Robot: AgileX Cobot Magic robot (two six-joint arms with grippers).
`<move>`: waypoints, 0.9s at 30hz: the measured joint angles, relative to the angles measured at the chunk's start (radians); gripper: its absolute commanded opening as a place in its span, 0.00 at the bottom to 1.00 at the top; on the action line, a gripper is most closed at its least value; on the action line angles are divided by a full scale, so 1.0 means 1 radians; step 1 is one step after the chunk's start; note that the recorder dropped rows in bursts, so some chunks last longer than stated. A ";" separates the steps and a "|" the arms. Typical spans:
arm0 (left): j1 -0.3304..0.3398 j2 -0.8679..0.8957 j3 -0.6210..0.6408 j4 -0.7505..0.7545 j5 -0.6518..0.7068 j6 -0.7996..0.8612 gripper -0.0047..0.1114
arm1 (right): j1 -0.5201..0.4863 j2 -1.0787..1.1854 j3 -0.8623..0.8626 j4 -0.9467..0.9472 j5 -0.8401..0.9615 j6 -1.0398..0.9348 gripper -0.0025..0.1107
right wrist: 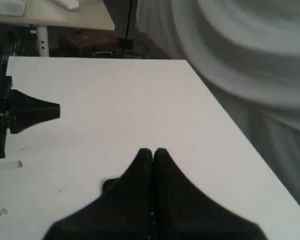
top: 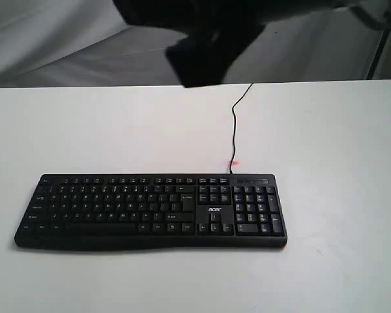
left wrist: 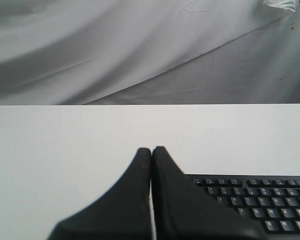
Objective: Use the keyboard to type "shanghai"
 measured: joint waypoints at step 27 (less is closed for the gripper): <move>0.000 0.000 0.000 0.000 0.000 0.000 0.05 | 0.000 -0.683 0.164 0.018 0.044 0.002 0.02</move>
